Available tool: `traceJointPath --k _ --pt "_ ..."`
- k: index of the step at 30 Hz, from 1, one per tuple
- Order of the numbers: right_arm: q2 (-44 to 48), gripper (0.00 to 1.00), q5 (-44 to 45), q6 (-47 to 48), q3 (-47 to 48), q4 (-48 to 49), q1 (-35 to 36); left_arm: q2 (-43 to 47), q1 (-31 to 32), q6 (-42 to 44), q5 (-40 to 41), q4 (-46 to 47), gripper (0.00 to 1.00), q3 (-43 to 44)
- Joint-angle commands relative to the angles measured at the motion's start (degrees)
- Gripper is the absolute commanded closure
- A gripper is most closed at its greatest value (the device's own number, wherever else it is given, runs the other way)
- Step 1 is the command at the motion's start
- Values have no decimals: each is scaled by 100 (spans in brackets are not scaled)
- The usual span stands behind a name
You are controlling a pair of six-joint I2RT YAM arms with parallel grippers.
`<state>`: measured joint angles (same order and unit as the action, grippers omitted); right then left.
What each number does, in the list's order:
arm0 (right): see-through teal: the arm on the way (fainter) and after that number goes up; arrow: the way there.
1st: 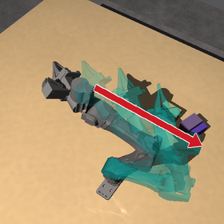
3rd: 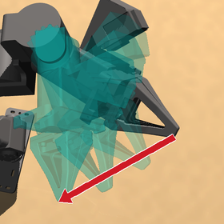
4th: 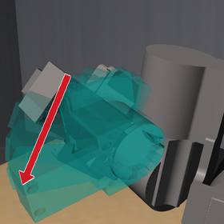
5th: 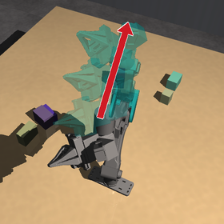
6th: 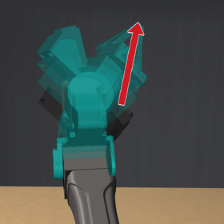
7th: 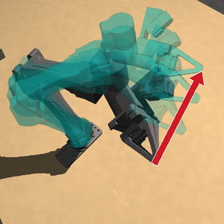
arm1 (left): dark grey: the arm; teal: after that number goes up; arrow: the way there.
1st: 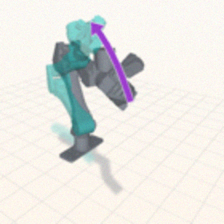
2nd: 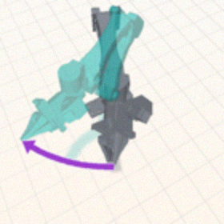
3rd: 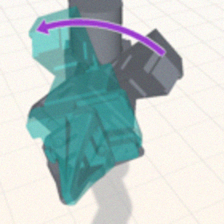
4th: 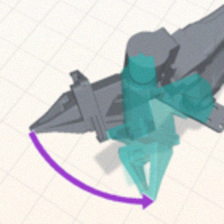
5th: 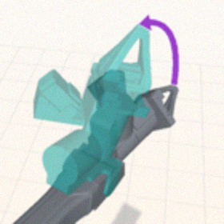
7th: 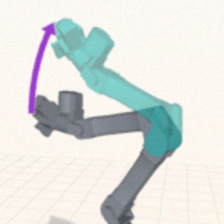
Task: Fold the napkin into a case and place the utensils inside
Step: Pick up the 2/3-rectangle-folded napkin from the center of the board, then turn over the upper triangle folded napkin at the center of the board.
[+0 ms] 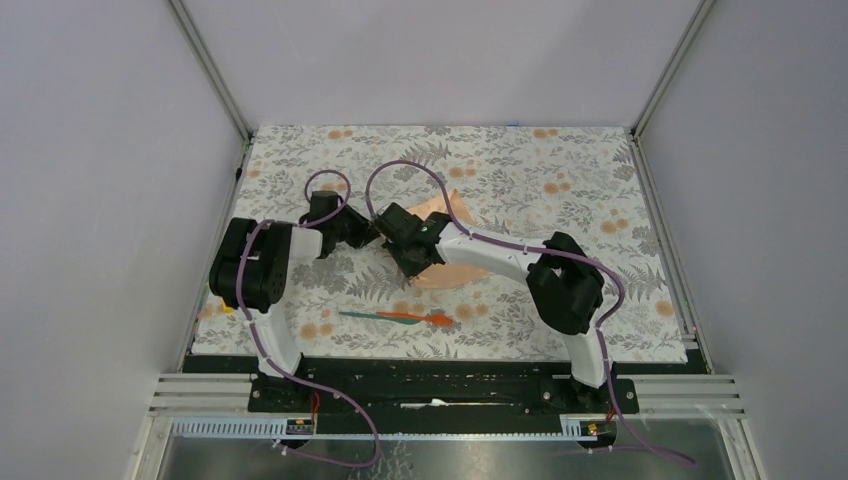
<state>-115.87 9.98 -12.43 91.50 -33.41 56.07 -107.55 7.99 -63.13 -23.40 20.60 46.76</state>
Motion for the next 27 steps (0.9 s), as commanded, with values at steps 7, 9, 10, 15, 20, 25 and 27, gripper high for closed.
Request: traceJointPath --k 7,9,10,15,20,25,27 --pt "128 100 -2277 -532 777 996 131 2062 -960 921 615 -2382 100 915" --pt "105 100 -3106 -880 935 1483 149 2507 -1230 1260 866 -3009 100 1247" --pt "134 100 -3493 -1120 936 1874 149 2707 -1275 1444 1084 -3321 100 1472" --pt "390 100 -4888 -2605 80 4571 -62 2971 -1005 2202 1881 -4019 100 2599" --pt "-30 100 -5779 -4224 -1421 6985 -743 1851 -66 2869 2773 -4033 100 3403" --pt "-448 100 -6144 -4674 -2492 8162 -1538 67 604 3058 2888 -3853 100 4187" --pt "-568 100 -6301 -4528 -2754 8167 -1841 -580 799 3065 2851 -3837 100 4625"
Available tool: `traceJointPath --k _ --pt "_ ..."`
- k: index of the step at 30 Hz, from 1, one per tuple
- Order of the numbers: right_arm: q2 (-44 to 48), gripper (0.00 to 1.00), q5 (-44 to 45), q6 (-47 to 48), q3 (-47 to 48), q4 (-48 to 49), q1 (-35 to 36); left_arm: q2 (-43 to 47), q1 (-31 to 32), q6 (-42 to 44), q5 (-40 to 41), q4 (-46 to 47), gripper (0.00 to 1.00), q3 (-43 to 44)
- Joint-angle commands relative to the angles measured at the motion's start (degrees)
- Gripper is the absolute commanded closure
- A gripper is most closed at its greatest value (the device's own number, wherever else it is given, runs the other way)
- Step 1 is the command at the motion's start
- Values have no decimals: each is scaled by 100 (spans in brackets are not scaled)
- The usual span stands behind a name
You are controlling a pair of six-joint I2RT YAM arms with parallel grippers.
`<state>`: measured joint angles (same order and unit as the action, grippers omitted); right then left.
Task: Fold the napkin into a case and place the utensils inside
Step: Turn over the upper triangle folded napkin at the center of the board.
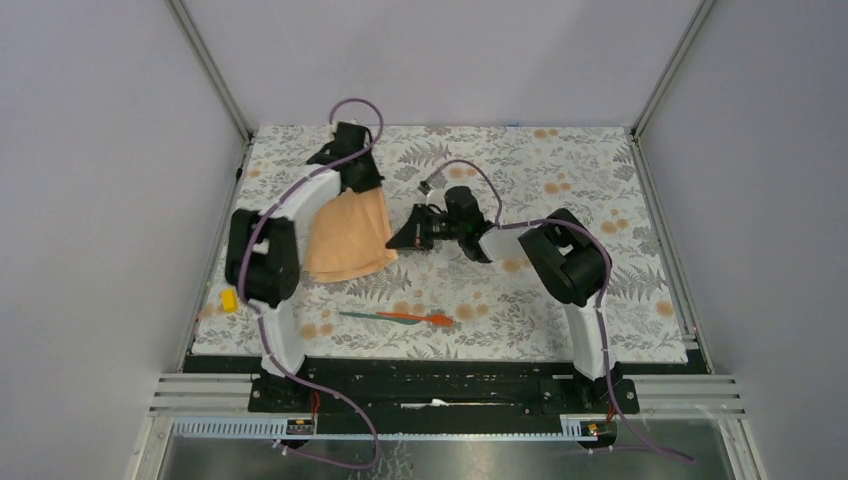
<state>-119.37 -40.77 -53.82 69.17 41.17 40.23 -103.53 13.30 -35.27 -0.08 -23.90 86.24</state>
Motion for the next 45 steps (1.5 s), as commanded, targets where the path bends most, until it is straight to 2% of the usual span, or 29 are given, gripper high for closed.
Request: traceJointPath --k 1,5,10,12,13,16,19,21,24,29,32,35,37,41,45 --pt "-241 100 -1299 -336 -670 746 -412 -1241 368 261 542 620 100 862" --pt "-144 100 -1411 -95 -1237 643 -924 -1990 800 253 589 753 100 1443" --pt "104 100 -1224 362 -1679 -31 -1201 -2457 1227 272 490 777 100 1889" --pt "179 95 -1167 473 -1735 -274 -1254 -2572 1308 275 388 691 97 2041" --pt "239 90 -1076 569 -1754 -456 -1261 -2627 1327 291 290 586 93 2159" --pt "443 68 -777 891 -1736 -1144 -1315 -2642 1359 401 76 134 70 2486" --pt "680 54 -350 1249 -1660 -2005 -1366 -2293 1359 482 -74 -457 50 2605" --pt "768 49 -95 1541 -1550 -2557 -1365 -1841 1359 518 -246 -713 38 2355" --pt "903 46 152 1520 -1550 -2900 -1377 -963 1359 595 -514 -750 28 1478" --pt "1147 46 244 1365 -1749 -2955 -1373 119 1480 747 -1310 -821 31 -128" --pt "1230 54 270 1389 -1842 -2992 -1447 385 1907 822 -1043 -813 36 -882" --pt "1267 63 188 1470 -1915 -2994 -1531 346 2351 823 -533 -839 47 -1108" --pt "1185 67 7 1525 -1884 -2992 -1527 245 2629 859 -166 -837 49 -1128" --pt "1134 70 -126 1533 -1952 -2841 -1538 9 2945 871 256 -814 50 -1075" --pt "928 74 -350 1498 -1867 -2676 -1536 -200 3077 881 560 -826 58 -1000"
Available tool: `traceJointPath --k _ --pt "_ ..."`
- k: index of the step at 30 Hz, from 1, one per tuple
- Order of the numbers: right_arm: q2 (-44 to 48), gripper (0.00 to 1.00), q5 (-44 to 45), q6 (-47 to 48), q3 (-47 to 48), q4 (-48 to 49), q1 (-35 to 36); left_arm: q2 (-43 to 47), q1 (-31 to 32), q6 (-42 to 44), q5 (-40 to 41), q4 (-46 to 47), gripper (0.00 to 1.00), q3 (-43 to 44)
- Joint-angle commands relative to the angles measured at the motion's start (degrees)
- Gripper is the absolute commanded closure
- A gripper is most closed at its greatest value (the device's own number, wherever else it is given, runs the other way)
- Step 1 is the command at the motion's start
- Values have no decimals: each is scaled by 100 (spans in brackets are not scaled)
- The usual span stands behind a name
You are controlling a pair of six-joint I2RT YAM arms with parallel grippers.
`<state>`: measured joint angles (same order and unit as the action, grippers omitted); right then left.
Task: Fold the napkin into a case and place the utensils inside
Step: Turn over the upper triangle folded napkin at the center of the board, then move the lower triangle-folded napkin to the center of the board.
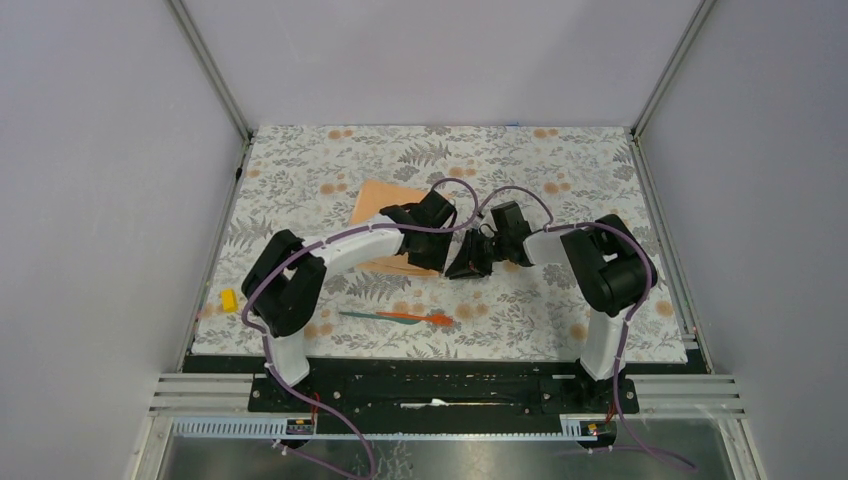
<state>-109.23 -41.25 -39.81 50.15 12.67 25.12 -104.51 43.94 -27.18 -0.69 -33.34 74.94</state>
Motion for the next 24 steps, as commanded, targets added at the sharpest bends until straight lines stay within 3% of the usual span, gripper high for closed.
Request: traceJointPath --k 1,9,15,24 --pt "-128 75 -361 53 38 260 -31 -118 38 66 711 111 58 126" --pt "-440 77 -562 -70 162 597 -31 -401 60 116 819 97 62 218" --pt "-565 72 -624 -109 287 667 -25 -540 61 109 828 61 64 266" --pt "-715 75 -718 -158 381 797 -25 -554 107 67 797 63 85 327"
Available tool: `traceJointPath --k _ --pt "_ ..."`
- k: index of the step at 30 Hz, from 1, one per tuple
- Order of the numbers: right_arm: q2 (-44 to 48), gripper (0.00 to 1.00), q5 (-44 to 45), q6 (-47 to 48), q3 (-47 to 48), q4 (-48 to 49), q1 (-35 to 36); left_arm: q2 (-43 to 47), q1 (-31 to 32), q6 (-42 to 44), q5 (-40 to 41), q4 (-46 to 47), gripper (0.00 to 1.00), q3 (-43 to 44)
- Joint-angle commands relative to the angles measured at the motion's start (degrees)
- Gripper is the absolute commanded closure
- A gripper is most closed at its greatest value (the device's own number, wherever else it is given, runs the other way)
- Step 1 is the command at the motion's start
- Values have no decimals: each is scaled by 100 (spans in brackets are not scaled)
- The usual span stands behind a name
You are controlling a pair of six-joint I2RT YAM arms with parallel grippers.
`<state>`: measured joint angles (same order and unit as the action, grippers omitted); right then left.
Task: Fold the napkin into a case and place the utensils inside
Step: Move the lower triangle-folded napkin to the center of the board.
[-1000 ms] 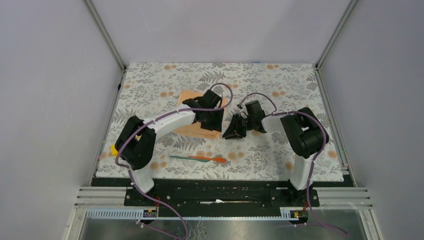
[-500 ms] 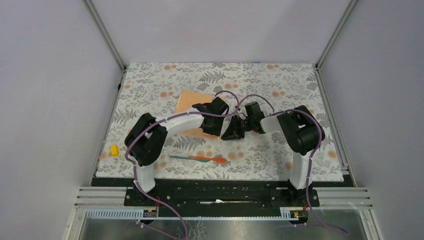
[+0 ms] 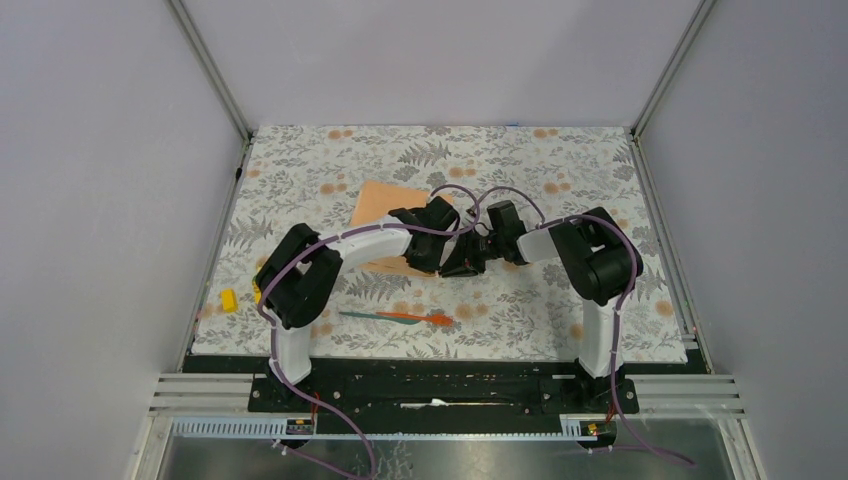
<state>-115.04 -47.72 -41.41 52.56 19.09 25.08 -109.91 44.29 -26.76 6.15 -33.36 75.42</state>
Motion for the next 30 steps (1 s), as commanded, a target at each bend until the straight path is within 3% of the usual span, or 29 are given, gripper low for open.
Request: traceJointPath --k 1,7,15,24,30 --pt "-155 76 -78 -19 141 173 -14 -6 91 19 101 67 88 292" --pt "-259 87 -122 -131 133 355 -14 53 214 -54 -17 59 93 358" --pt "-150 89 1 -53 114 227 -12 -67 271 -83 -60 -24 91 420" --pt "427 71 469 81 -128 -357 -21 576 273 -80 -35 -392 69 345" --pt "444 57 420 9 2 -420 -13 1572 257 -154 -68 -509 62 136"
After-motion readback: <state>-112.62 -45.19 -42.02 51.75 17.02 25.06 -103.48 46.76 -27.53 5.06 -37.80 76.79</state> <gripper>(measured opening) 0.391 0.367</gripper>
